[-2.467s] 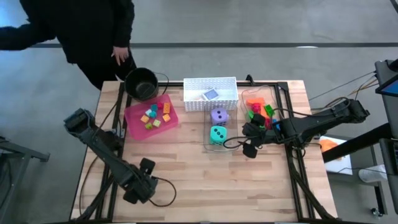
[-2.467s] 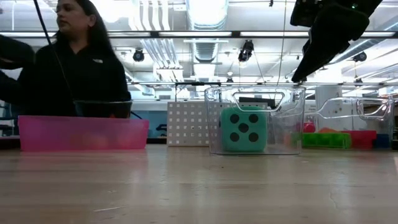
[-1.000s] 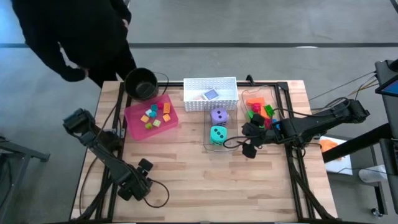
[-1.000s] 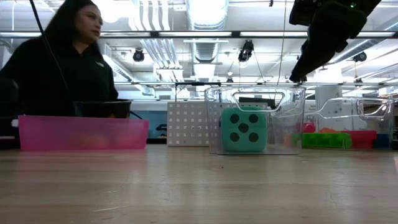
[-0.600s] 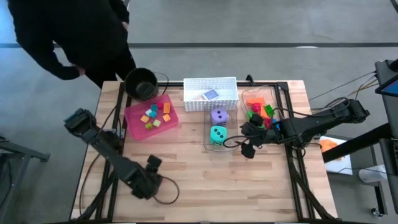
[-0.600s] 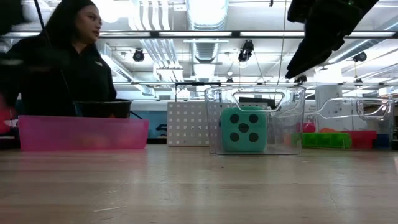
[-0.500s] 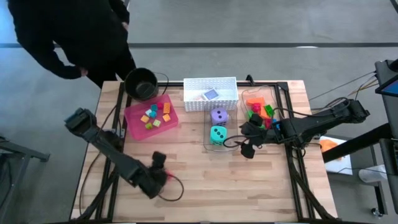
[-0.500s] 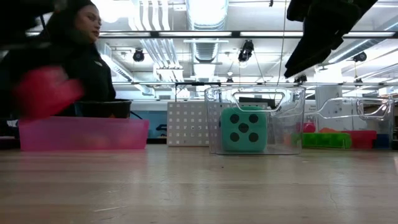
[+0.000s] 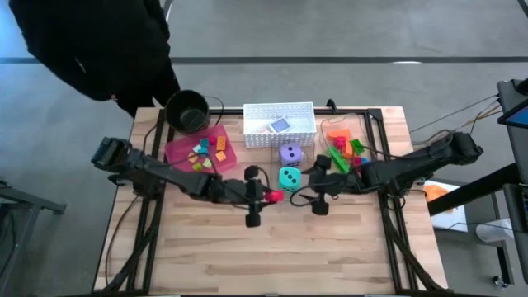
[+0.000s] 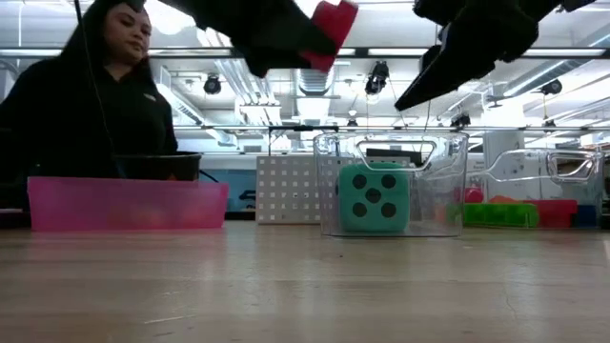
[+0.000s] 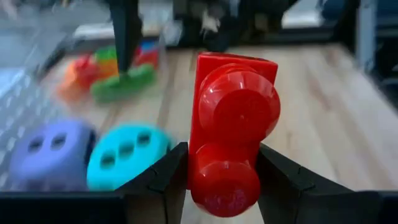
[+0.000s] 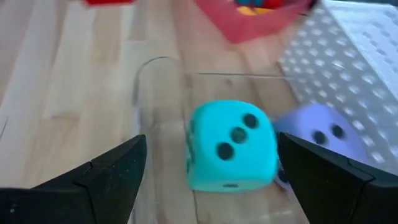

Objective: Pick & Place Toys
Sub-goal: Put the large red game piece into the top transparent bin

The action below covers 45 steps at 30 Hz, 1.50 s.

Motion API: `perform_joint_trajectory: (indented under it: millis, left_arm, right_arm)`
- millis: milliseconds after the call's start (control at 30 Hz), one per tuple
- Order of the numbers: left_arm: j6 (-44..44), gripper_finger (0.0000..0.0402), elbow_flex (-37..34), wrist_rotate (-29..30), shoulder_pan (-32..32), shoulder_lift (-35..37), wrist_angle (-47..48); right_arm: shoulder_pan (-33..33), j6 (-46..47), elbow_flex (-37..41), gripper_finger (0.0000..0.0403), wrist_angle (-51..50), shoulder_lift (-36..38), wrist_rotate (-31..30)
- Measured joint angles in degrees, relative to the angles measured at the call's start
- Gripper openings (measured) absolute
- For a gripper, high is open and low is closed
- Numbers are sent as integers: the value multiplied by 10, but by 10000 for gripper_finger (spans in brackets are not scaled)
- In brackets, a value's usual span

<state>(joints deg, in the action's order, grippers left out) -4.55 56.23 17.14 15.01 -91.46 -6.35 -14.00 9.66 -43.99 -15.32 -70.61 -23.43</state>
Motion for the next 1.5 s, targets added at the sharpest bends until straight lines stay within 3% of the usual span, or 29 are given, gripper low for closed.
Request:
perform_joint_trajectory:
  millis: [133,567,1033,1300,1500]
  left_arm:
    - [36,156,-11,-20,-34,0,-55]
    - [66,156,-13,-19,-48,-19,-29]
    - [65,156,-13,-7,-53,-18,-42]
    - [62,156,-13,-7,-54,-18,-46]
    - [61,156,-13,-7,-54,-18,-46]
  right_arm:
    - [0,-48,0,360,14,-32,28]
    - [0,-77,-28,360,44,-103,21]
    - [-1,-83,-83,359,43,-102,8]
    - [-1,-154,-85,358,127,-103,8]
    - [-1,-159,-85,358,140,-103,9]
